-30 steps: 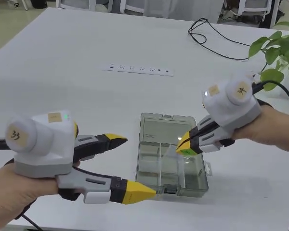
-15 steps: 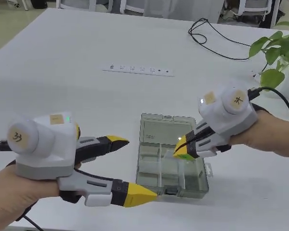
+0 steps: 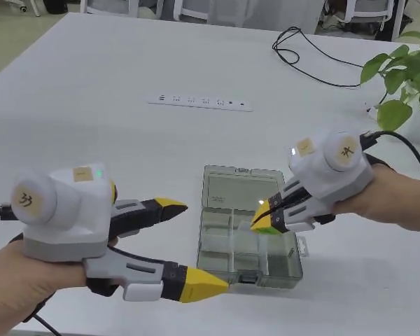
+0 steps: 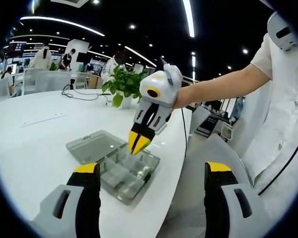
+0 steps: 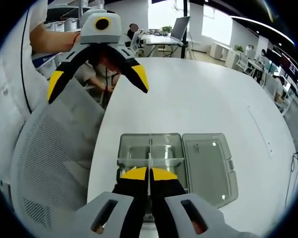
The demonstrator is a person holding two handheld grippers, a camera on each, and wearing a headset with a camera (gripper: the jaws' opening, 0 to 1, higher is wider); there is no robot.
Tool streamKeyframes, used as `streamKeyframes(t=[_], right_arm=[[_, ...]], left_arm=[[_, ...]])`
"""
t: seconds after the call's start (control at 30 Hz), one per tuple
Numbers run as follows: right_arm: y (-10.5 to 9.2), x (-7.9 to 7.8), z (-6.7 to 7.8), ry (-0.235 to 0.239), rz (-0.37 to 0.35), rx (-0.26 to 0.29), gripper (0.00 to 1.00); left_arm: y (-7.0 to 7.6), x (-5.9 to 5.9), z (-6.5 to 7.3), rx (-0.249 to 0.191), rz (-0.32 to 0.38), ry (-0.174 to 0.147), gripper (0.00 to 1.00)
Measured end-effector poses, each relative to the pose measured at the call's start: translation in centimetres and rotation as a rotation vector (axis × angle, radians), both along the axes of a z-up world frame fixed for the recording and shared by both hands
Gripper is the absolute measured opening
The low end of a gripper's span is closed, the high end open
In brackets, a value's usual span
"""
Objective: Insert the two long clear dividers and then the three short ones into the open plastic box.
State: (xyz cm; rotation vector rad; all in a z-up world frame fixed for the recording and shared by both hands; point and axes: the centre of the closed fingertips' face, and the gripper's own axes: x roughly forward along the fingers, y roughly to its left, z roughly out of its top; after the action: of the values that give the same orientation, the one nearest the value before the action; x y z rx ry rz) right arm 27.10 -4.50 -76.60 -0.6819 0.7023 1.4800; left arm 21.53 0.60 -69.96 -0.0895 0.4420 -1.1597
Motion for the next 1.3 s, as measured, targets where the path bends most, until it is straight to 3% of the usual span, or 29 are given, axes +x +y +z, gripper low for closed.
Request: streamKeyframes(t=[0.4, 0.97, 1.3], right_arm=[[0.4, 0.2, -2.0, 0.026, -0.013, -0.069, 0.03], [0.3, 0.0, -4.2, -0.011, 0.029, -0.195, 0.03], [0.2, 0.1, -4.5, -0.021, 0.036, -0.207, 0.03]], left_arm=[[0.4, 0.0, -1.1, 0.041, -0.010, 0.005, 0.90], [0.9, -0.5, -4.0, 0.142, -0.034, 0.045, 1.00], [1.0, -0.3, -4.0, 0.134, -0.031, 0.046, 1.00]])
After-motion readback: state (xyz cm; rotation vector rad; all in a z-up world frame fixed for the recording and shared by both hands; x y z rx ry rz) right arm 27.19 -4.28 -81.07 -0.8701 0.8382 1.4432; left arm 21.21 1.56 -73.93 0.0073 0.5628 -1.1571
